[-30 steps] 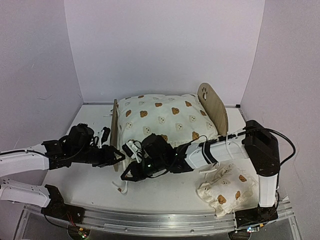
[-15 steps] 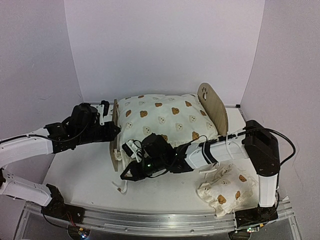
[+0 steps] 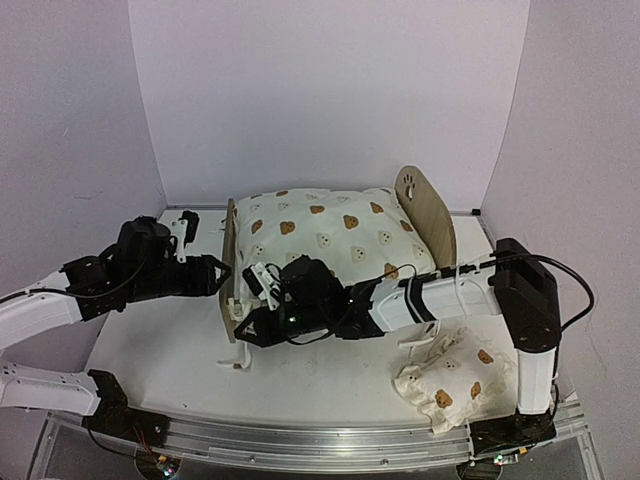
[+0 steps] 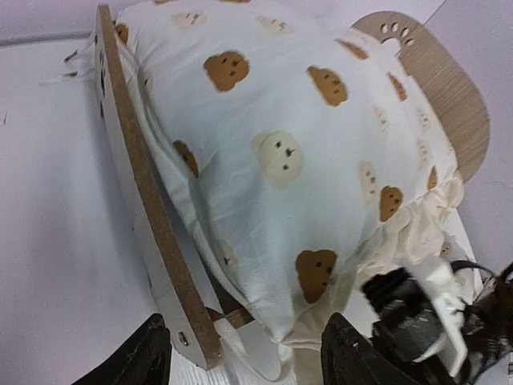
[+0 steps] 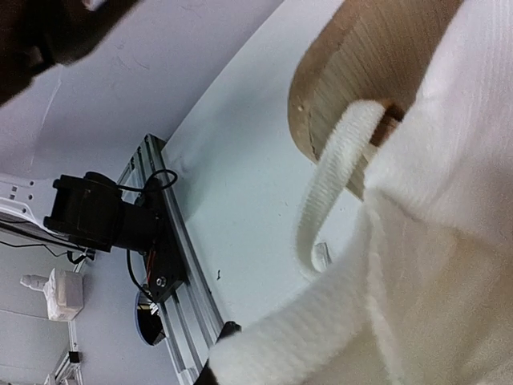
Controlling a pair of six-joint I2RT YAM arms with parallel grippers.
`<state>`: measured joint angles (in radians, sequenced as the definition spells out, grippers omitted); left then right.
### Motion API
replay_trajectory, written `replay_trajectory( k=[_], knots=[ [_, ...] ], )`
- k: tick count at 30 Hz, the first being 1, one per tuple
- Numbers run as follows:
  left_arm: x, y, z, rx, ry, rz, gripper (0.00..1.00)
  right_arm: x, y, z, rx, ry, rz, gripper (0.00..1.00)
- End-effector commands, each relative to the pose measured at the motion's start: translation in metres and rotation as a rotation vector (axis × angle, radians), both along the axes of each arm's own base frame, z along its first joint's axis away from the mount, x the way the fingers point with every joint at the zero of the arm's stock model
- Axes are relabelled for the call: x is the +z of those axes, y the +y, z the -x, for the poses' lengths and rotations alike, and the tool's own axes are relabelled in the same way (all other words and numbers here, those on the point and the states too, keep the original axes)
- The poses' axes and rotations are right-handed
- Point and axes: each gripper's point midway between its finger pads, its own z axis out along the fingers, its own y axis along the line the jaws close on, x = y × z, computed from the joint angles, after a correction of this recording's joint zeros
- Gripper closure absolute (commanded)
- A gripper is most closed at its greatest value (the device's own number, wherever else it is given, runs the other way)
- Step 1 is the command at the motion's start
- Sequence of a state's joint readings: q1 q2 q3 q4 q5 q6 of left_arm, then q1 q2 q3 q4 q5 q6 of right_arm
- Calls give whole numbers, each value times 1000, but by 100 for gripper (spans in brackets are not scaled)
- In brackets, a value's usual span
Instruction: Set up the pet bed
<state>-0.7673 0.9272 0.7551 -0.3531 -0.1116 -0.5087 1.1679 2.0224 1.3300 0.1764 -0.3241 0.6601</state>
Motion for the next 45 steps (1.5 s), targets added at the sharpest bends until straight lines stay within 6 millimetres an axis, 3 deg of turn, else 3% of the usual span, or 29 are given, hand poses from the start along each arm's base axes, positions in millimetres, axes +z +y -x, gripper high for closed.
replay_trajectory(
  k=[1, 4, 8, 14, 17, 21, 23, 26, 33, 36, 40, 45],
  knots=[
    [-26, 0, -17, 84, 94, -62, 37, 55, 11, -1, 38, -90, -120, 85],
    [-37, -1, -32, 107, 112, -120, 43, 43, 2, 7, 68, -75, -85, 79],
    [-48, 18, -46, 199, 111, -202, 55, 27, -16, 17, 87, -74, -18, 72],
    [-77, 2, -52, 137, 185, -238, 65, 0, -47, 18, 54, -130, 122, 60],
    [-88, 3, -55, 141, 199, -280, 64, -1, -68, 11, 24, -228, 210, 51],
    [-92, 4, -57, 137, 204, -313, 85, 15, -90, 6, 19, -361, 246, 41],
    [-85, 3, -57, 133, 198, -303, 91, 15, -95, 7, 29, -402, 251, 38],
    [-68, -5, -58, 121, 195, -258, 98, -3, -93, 9, 29, -481, 248, 34],
    [-18, -34, -58, 67, 230, -91, 100, -3, -42, 10, -69, -722, 217, 31],
    [13, -39, -60, 57, 209, -48, 100, 4, -48, 3, -176, -728, 101, 39],
    [54, -40, -61, 49, 163, -26, 100, -8, -40, -3, -183, -768, 117, 51],
    [83, -44, -61, 25, 123, 18, 100, -14, -24, -10, -192, -841, 90, 61]
  ],
)
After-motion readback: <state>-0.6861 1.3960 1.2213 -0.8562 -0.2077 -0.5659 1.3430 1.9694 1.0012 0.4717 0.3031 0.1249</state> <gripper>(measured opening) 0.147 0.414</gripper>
